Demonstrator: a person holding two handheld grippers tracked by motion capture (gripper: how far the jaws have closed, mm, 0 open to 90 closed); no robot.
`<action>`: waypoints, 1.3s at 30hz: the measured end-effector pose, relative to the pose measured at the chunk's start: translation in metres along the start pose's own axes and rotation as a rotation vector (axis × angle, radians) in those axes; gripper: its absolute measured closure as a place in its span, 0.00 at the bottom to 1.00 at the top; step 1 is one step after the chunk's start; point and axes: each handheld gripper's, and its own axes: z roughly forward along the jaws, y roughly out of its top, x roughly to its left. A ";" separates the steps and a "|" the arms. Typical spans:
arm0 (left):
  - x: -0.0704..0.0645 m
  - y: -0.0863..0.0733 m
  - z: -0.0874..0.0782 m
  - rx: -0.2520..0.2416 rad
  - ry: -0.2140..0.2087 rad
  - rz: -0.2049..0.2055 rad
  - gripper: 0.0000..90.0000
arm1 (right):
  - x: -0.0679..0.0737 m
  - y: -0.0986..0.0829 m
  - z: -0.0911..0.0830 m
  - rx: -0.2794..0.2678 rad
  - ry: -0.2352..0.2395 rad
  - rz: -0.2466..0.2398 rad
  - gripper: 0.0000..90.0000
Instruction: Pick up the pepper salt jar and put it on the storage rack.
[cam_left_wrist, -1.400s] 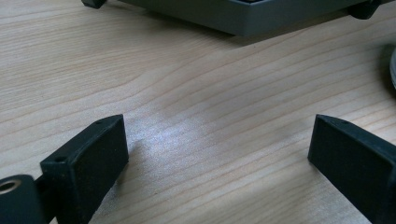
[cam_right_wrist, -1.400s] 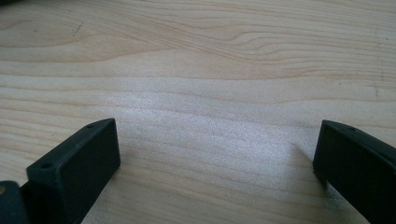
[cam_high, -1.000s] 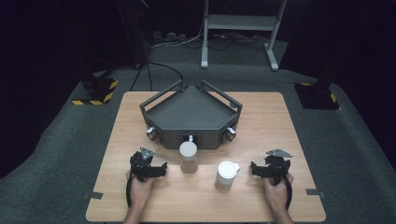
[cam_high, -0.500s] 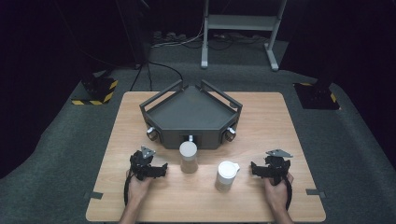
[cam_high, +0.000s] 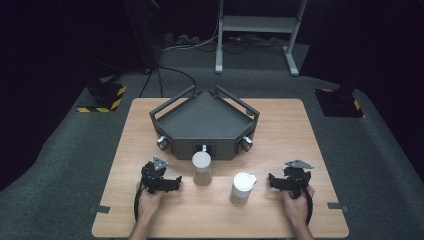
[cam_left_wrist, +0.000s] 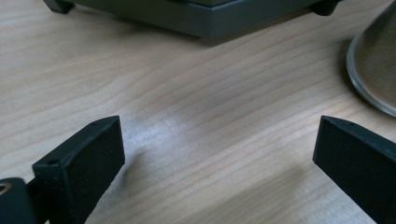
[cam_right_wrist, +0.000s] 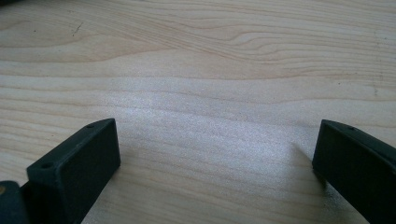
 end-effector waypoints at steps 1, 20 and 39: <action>0.001 0.000 -0.001 0.000 -0.006 -0.004 0.02 | 0.000 0.000 0.000 0.000 0.000 0.000 0.00; -0.013 0.004 -0.006 -0.028 -0.147 0.048 0.02 | 0.000 0.000 0.000 0.000 0.000 0.000 0.00; -0.029 0.021 0.003 -0.057 -0.236 0.102 0.07 | 0.000 0.000 0.000 0.000 0.000 0.000 0.00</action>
